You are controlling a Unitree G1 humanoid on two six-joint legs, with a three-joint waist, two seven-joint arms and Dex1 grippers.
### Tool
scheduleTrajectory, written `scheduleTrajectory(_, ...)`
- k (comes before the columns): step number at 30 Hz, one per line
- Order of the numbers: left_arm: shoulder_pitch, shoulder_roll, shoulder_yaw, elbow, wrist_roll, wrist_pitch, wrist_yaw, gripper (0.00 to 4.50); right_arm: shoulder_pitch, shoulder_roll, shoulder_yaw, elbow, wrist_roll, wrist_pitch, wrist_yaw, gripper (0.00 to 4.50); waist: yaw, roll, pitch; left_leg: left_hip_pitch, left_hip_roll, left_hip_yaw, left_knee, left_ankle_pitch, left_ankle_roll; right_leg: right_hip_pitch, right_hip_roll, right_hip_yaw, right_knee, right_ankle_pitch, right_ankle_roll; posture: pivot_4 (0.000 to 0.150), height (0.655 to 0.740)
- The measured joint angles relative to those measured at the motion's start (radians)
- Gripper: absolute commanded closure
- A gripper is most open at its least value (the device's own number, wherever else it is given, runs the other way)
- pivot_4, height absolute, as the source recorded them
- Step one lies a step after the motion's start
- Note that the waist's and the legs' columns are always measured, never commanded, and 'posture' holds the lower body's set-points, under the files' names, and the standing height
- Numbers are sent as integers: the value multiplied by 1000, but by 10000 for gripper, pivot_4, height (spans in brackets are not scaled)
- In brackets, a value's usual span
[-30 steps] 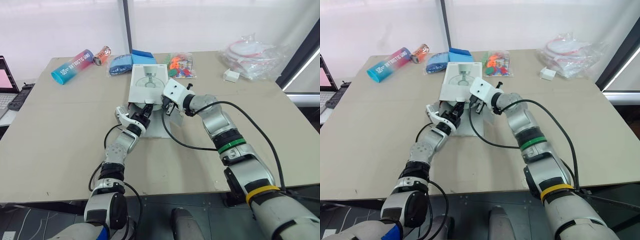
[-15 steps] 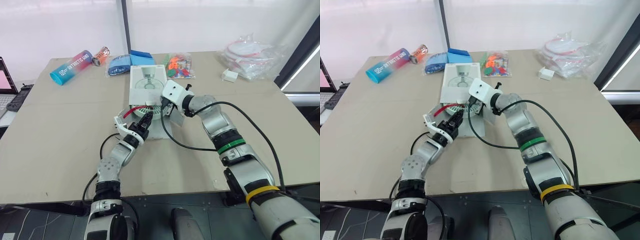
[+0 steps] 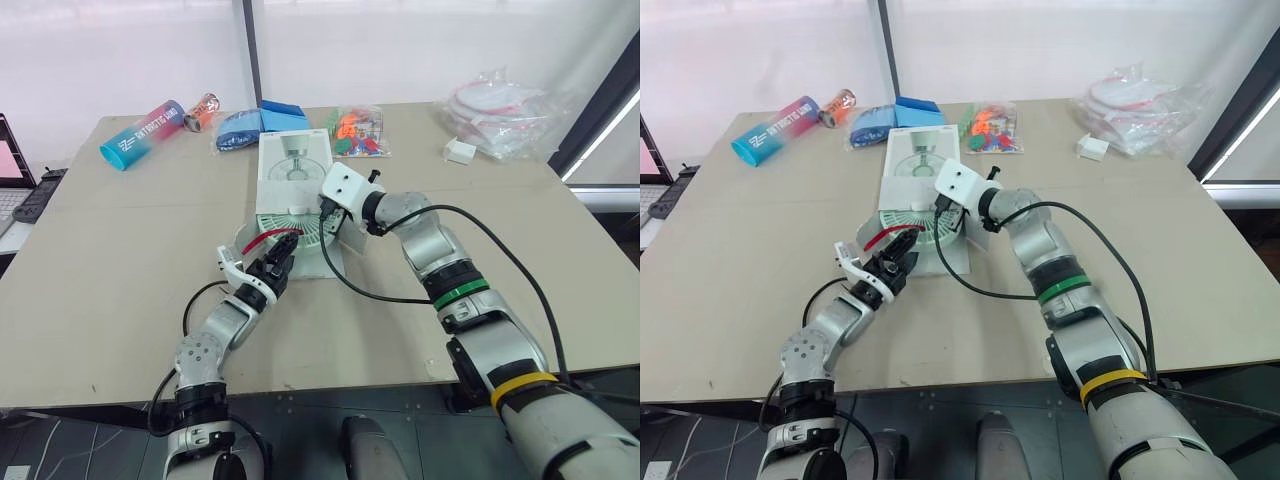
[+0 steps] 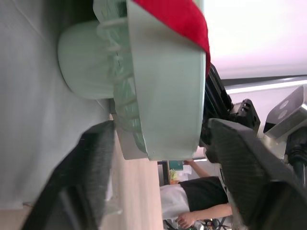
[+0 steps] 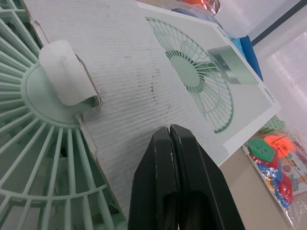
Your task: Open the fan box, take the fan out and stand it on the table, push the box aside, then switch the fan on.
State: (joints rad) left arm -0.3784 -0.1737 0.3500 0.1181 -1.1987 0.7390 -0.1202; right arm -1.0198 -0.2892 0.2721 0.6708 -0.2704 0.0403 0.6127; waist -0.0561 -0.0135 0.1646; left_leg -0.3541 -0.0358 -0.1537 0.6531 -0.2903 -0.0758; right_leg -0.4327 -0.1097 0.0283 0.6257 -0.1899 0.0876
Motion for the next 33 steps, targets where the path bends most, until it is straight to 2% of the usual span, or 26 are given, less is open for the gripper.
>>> scheduleTrajectory(6,-73,-11,4,67,30,-58,-3,1765,0,3,0,0,-1,-3,0,45000,2,0,0,0,0,0,0,0,0,0,0,0,-1,0,0,1500,7400)
scheduleTrajectory(8,-78,-14,4,82,43,-71,-11,6794,0,4,0,0,-1,-4,0,45000,2,0,0,0,0,0,0,0,0,0,0,0,-1,0,0,1500,7400)
scheduleTrajectory(9,-81,-14,3,92,50,-80,-17,7213,0,4,0,0,-1,-4,0,45000,2,0,0,0,0,0,0,0,0,0,0,0,-1,0,0,1500,7400)
scheduleTrajectory(12,-82,-16,3,99,58,-84,-19,19778,0,4,0,1,-1,-5,0,45000,2,0,0,0,0,0,0,0,0,0,0,0,-1,0,0,1500,7400)
scheduleTrajectory(15,-66,-15,2,89,49,-75,-16,28894,0,4,0,0,-1,-7,0,45000,-1,0,0,0,0,0,0,0,0,0,0,0,-1,0,0,1500,7400)
scheduleTrajectory(25,39,17,1,-40,-43,29,47,29527,0,14,3,1,-1,-15,2,45000,-5,0,0,0,0,0,-1,0,0,-1,0,0,0,0,0,1500,7400)
scheduleTrajectory(32,148,77,1,-157,-158,123,98,29527,0,21,5,1,-1,-16,6,45000,-7,0,0,1,0,0,-1,0,0,-1,1,1,0,0,0,1500,7400)
scheduleTrajectory(33,180,85,2,-187,-205,148,121,29527,0,21,5,2,-1,-16,8,45000,-8,0,0,1,0,0,-1,0,0,-1,1,1,0,0,0,1500,7400)
